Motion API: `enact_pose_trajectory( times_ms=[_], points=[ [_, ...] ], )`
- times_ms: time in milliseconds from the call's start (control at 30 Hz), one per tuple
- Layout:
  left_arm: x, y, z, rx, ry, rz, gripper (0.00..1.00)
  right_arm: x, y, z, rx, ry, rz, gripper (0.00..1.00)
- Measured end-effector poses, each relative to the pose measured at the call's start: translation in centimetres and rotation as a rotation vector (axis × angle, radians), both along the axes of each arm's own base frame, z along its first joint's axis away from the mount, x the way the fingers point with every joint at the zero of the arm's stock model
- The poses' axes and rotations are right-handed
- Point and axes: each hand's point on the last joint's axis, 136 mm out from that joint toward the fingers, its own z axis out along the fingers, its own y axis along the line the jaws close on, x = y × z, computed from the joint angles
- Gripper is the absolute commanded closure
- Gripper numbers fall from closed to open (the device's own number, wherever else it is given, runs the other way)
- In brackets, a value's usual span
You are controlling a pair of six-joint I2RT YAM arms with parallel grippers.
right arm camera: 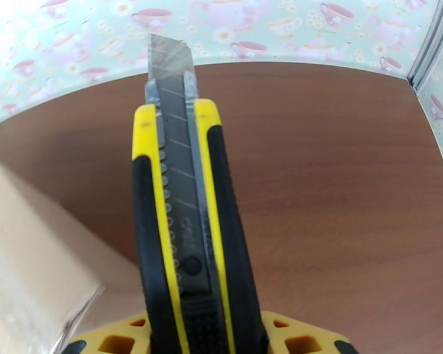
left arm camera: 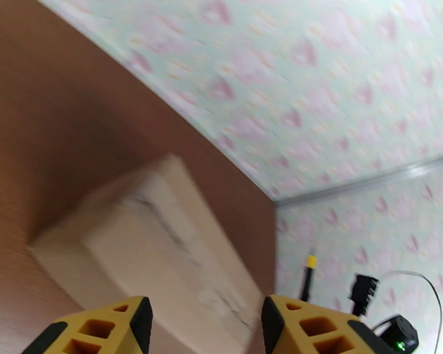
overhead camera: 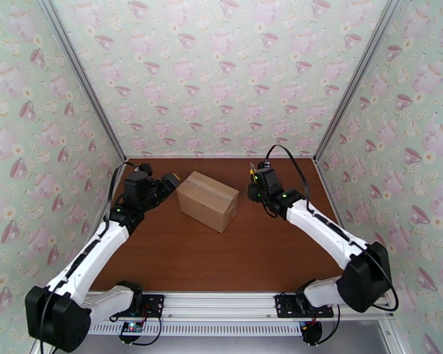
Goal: Unpack the express box
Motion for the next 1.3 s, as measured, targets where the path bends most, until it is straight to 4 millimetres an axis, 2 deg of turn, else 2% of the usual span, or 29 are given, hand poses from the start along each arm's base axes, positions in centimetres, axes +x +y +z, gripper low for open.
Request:
enact_pose_trajectory(
  times_ms=[100, 200, 367, 467, 567, 633, 800, 1000, 1167, 1300],
  points=[
    [1.3, 2.6, -2.0, 0.020, 0.040, 0.056, 0.46, 1.8, -0.4, -1.2, 0.018, -0.006, -0.026, 1.00],
    [2.9, 4.4, -4.3, 0.021, 0.087, 0.081, 0.47, 3.6, -0.7, -2.3, 0.034, -0.020, -0.045, 1.00],
    [4.7, 5.3, -8.2, 0.036, 0.178, 0.072, 0.51, 5.3, -0.1, -5.3, 0.043, 0.006, -0.051, 1.00],
    [6.7, 4.9, -8.5, 0.044, 0.181, 0.039, 0.57, 5.6, 0.7, -6.4, 0.074, 0.026, -0.043, 1.00],
    [8.5, 4.3, -8.6, 0.032, 0.169, 0.007, 0.58, 5.7, 1.4, -6.2, 0.103, 0.017, -0.032, 1.00],
    [9.0, 4.0, -9.2, 0.024, 0.171, -0.009, 0.58, 5.8, 1.8, -6.0, 0.117, 0.003, -0.025, 1.00],
    [8.9, 2.5, -10.9, 0.017, 0.209, -0.057, 0.58, 4.8, 3.1, -7.1, 0.133, 0.016, 0.002, 1.00],
    [8.1, -0.3, -12.0, 0.037, 0.232, -0.137, 0.59, 3.0, 4.1, -9.0, 0.127, 0.055, 0.024, 1.00],
    [8.1, -1.1, -11.9, 0.053, 0.222, -0.158, 0.59, 1.8, 3.9, -8.5, 0.112, 0.041, 0.023, 1.00],
    [8.0, -1.8, -11.9, 0.055, 0.217, -0.173, 0.59, -0.1, 3.6, -8.5, 0.099, 0.042, 0.028, 1.00]
  ],
)
